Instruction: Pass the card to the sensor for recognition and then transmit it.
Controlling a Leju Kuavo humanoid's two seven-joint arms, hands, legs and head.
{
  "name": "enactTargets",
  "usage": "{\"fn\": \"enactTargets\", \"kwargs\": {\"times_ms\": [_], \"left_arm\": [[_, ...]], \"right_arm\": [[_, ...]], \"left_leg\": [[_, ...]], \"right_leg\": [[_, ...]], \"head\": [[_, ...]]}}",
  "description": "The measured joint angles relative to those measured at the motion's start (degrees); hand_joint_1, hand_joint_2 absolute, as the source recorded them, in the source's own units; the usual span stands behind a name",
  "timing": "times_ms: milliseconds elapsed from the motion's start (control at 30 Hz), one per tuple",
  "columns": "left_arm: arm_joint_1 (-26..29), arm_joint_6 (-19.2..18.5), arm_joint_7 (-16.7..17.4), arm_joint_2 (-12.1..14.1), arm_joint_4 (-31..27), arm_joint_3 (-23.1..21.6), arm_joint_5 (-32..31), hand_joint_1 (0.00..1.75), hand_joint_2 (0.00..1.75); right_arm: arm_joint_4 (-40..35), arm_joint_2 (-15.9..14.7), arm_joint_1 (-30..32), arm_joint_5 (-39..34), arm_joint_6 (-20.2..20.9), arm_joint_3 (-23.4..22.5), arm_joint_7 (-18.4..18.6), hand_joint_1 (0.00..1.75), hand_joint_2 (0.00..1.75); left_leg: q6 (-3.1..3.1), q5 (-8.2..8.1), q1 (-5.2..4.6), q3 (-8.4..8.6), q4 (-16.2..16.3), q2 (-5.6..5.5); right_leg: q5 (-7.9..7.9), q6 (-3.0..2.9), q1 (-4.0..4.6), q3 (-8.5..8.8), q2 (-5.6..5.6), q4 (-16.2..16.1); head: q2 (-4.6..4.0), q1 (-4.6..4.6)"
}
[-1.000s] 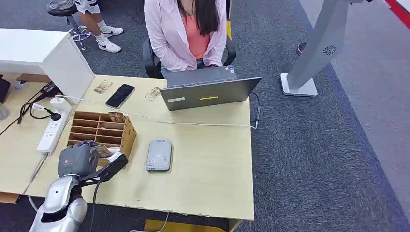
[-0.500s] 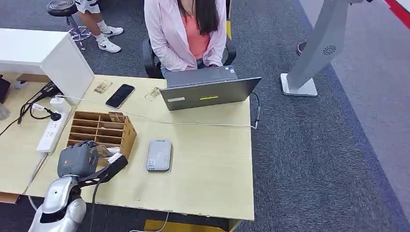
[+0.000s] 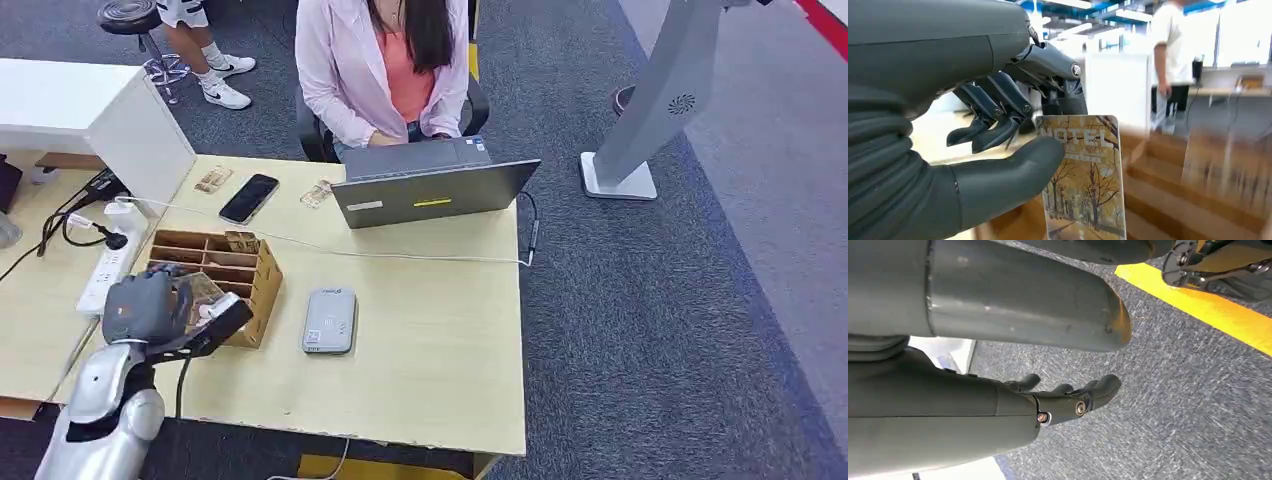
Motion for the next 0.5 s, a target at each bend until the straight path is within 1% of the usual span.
{"fn": "enactTargets", "kwargs": {"times_ms": [67, 167, 300, 400, 500], "left_arm": [[-3.66, -0.55, -0.66, 0.59, -0.72, 0.02, 0.81, 1.75, 1.75], [-8.97, -1.2, -0.66, 1.29, -1.4, 0.0, 1.34, 1.75, 1.75], [-13.78, 0.28, -0.66, 1.51, -1.73, -0.18, 1.42, 1.75, 1.75], [-17.62, 0.28, -0.66, 1.73, -1.71, -0.37, 1.82, 1.75, 1.75], [-19.34, 0.28, -0.66, 1.77, -1.71, -0.46, 1.84, 1.75, 1.75]], "right_arm": [[0.0, 0.0, -0.03, 0.33, 0.04, 0.18, -0.26, 0.0, 0.0], [0.0, 0.0, -0.23, 0.68, 0.04, 0.59, -0.52, 0.0, 0.0], [0.0, 0.0, -0.28, 1.33, 0.13, 1.25, -0.63, 0.0, 0.0], [0.0, 0.13, -0.43, 1.55, 0.13, 1.51, -0.63, 0.0, 0.0], [0.02, 0.28, -0.46, 1.6, 0.13, 1.79, -0.63, 0.0, 0.0]], "left_leg": [[-0.03, 0.03, 0.01, -0.01, 0.0, 0.0], [-0.04, 0.03, 0.01, 0.03, 0.0, 0.02], [-0.05, 0.05, 0.02, 0.0, 0.01, 0.0], [-0.06, 0.04, 0.02, 0.0, 0.0, 0.01], [-0.06, 0.03, 0.02, 0.01, 0.0, 0.03]], "right_leg": [[0.02, 0.0, 0.02, 0.0, 0.0, 0.01], [0.06, -0.04, 0.01, 0.02, 0.02, 0.02], [0.07, -0.04, 0.03, -0.01, 0.02, 0.02], [0.07, -0.04, 0.02, 0.0, 0.02, 0.02], [0.06, -0.04, 0.02, -0.02, 0.03, 0.02]], "head": [[0.0, 0.0], [0.0, -0.04], [0.0, 0.0], [0.0, 0.0], [0.0, 0.0]]}}
